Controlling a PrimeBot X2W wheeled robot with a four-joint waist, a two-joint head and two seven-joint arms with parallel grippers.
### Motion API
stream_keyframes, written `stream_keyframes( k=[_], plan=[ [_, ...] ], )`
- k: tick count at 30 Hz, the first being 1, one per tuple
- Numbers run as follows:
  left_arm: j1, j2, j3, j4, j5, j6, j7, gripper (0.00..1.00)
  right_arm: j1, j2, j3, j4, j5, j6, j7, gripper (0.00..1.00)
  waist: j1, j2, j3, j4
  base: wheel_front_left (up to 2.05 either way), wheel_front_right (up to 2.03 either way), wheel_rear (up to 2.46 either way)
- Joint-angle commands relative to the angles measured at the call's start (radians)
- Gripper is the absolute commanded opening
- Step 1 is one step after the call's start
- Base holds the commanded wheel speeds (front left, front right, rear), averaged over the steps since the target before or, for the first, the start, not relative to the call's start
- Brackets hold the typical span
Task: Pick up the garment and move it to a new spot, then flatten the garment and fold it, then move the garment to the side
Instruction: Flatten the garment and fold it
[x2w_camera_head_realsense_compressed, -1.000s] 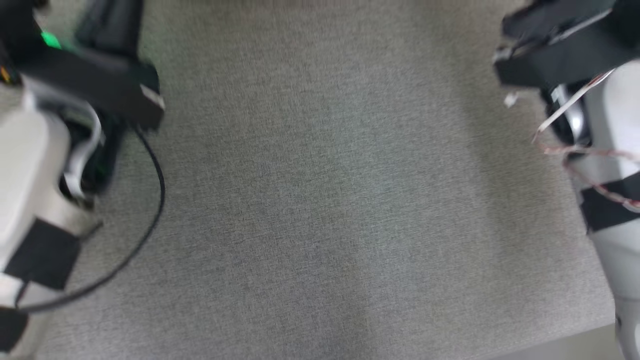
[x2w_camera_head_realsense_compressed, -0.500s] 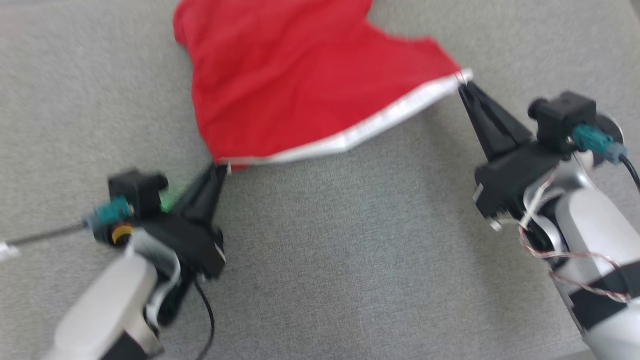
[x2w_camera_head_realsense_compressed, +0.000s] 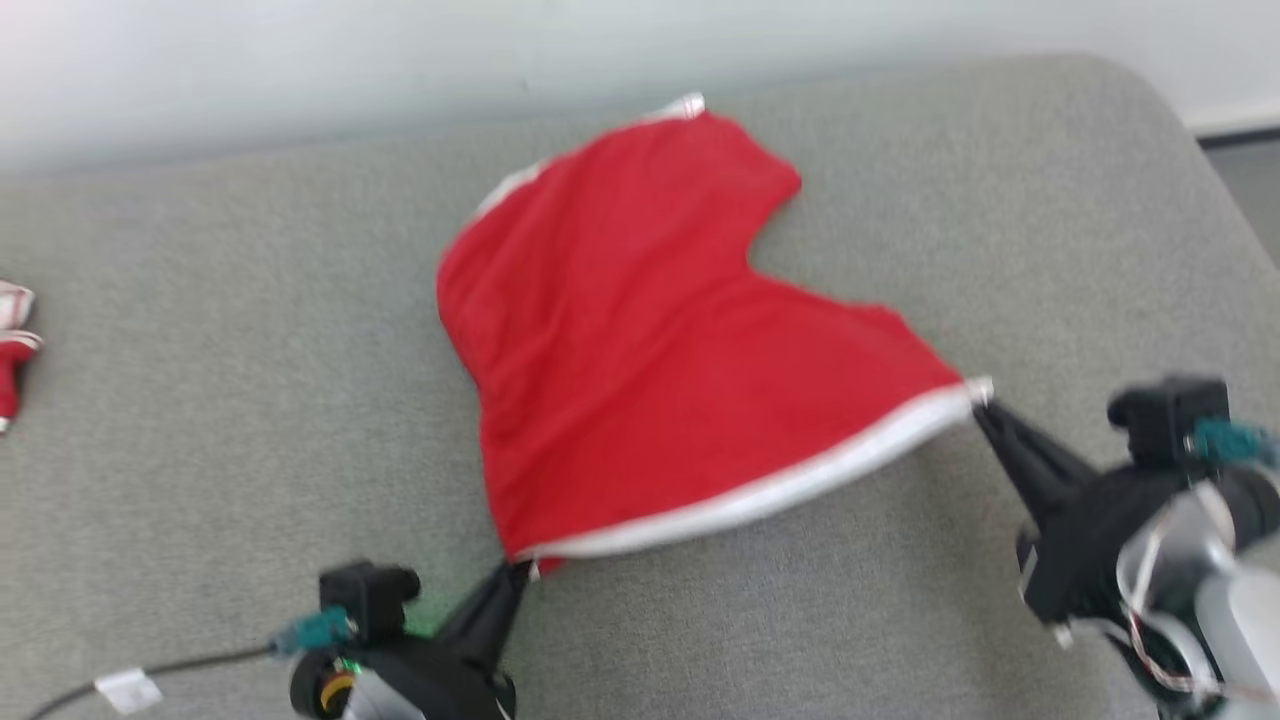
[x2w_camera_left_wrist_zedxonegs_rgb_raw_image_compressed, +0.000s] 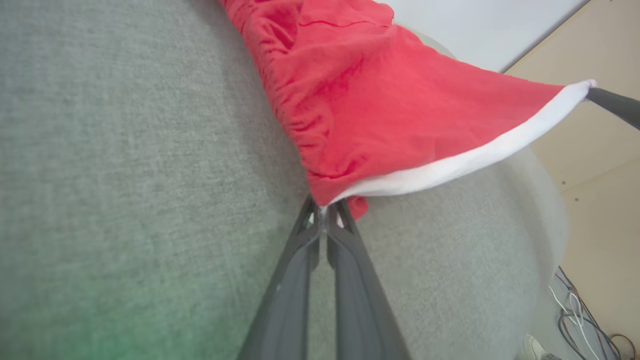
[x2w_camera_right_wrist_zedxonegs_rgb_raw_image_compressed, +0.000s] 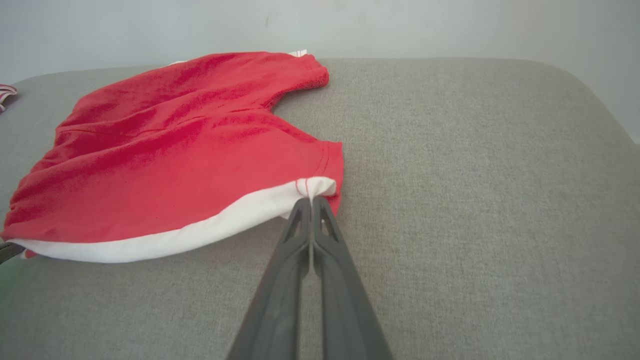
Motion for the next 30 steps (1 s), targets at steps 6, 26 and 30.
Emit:
stream_keyframes(
  k=[6,26,30],
  plan=[
    [0.096,0.002,-0.028,-0.021,-0.003,0.020,-0.013,0.00,0.201,0.000,-0.079,-0.136,0.035,0.001,0.145,0.00,0.0001,0.0002,-0.105,0.028,0.00,0.00,0.00],
    [0.274,0.138,-0.125,-0.200,0.052,0.133,0.113,0.00,0.593,0.046,-0.260,-0.446,0.065,0.001,0.599,0.00,0.0001,0.0002,-0.147,0.021,0.00,0.00,0.00],
    [0.264,0.137,-0.120,-0.246,0.044,0.136,0.116,0.00,0.553,0.053,-0.283,-0.478,0.046,0.001,0.575,0.00,0.0001,0.0002,-0.143,0.026,0.00,0.00,0.00]
  ],
)
